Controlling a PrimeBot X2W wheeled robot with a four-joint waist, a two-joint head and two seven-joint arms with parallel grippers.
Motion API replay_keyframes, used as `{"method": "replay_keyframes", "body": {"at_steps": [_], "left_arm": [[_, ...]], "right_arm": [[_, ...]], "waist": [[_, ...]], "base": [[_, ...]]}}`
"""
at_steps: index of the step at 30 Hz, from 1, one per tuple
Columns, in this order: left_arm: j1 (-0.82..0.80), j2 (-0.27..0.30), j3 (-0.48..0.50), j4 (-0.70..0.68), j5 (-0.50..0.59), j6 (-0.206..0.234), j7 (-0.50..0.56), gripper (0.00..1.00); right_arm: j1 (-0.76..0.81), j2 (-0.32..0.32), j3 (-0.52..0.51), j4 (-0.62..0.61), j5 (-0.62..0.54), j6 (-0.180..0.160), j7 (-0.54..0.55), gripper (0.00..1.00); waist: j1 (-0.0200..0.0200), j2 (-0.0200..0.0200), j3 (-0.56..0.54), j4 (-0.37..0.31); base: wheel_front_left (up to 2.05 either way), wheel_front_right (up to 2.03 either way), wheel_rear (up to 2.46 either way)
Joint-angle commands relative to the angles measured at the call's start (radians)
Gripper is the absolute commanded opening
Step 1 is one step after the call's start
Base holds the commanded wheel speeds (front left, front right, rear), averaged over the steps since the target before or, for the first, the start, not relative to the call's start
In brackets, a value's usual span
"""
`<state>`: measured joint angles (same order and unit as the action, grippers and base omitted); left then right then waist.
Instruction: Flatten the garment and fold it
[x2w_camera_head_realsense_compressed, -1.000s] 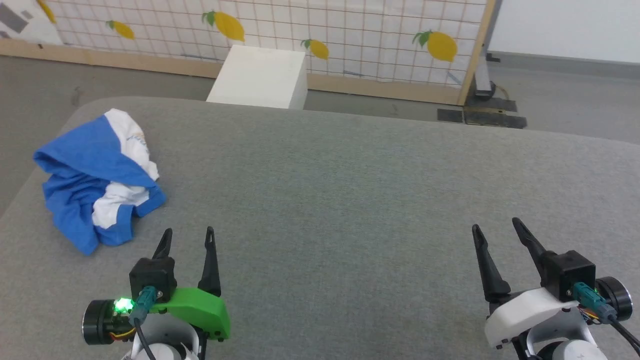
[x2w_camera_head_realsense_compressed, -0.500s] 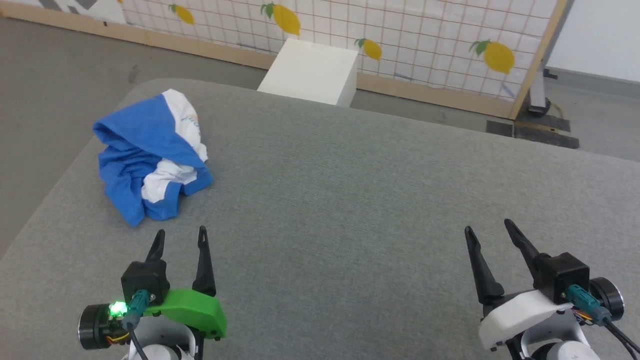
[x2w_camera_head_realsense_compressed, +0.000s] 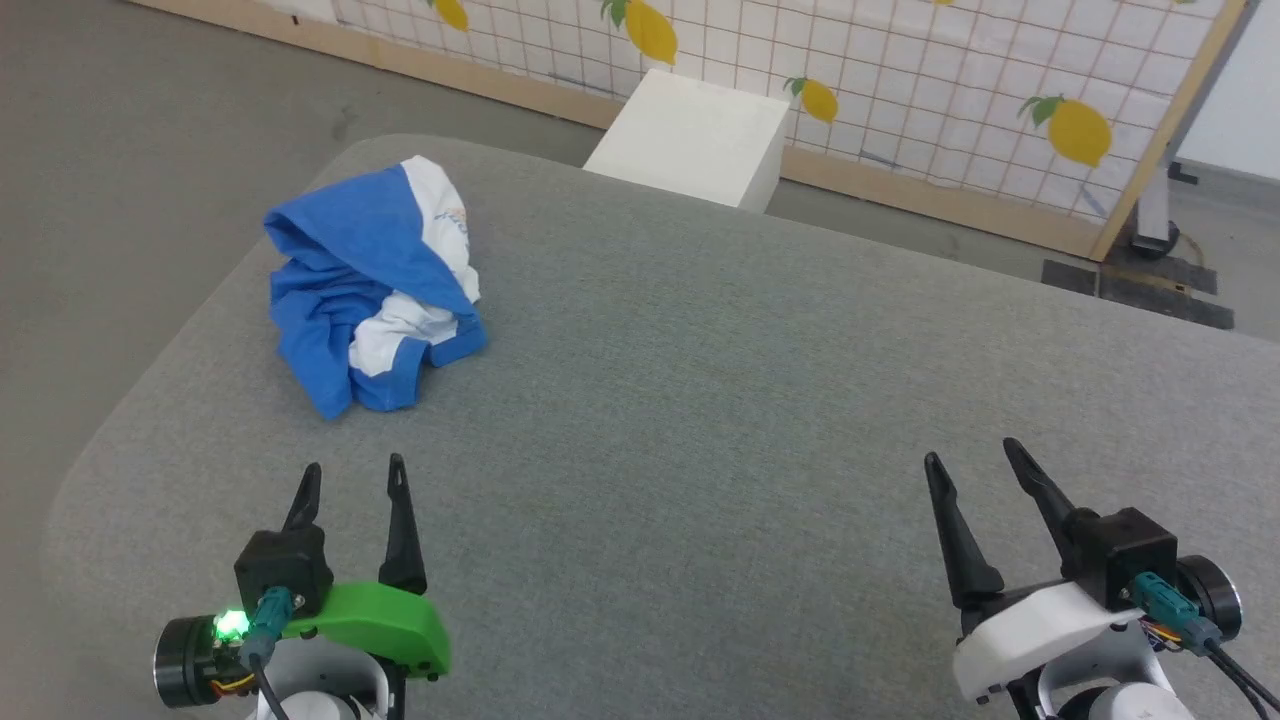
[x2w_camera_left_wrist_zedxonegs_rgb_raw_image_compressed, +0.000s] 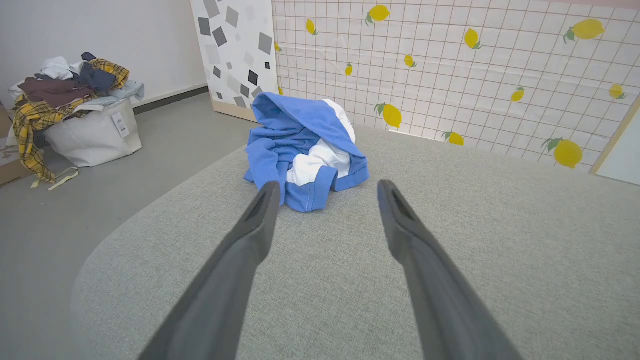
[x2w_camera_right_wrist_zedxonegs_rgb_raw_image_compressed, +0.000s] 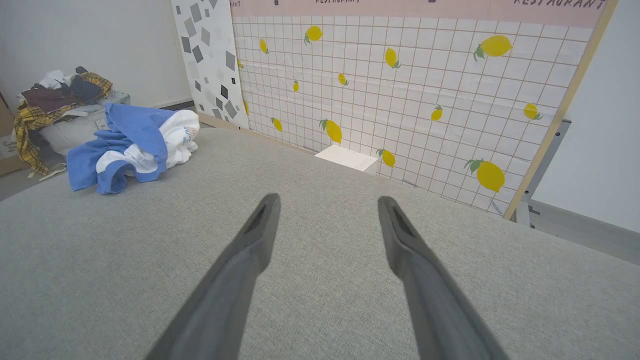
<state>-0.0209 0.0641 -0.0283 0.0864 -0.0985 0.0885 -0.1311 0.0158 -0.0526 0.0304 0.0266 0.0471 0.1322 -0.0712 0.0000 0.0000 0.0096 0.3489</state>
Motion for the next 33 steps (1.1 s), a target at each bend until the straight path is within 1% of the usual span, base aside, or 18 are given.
{"method": "replay_keyframes", "body": {"at_steps": [1, 33], "left_arm": [[-0.013, 0.005, 0.001, 0.005, -0.012, 0.009, -0.011, 1.00], [-0.018, 0.002, -0.008, 0.057, -0.048, 0.045, -0.077, 1.00]], "right_arm": [[-0.012, 0.001, 0.003, 0.004, 0.008, -0.001, -0.009, 1.00], [-0.016, 0.002, 0.032, 0.011, 0.029, -0.001, -0.042, 1.00]], "waist": [[0.0000, 0.0000, 0.002, 0.015], [0.0000, 0.0000, 0.002, 0.187]], "base": [[0.00, 0.00, 0.00], [0.00, 0.00, 0.00]]}}
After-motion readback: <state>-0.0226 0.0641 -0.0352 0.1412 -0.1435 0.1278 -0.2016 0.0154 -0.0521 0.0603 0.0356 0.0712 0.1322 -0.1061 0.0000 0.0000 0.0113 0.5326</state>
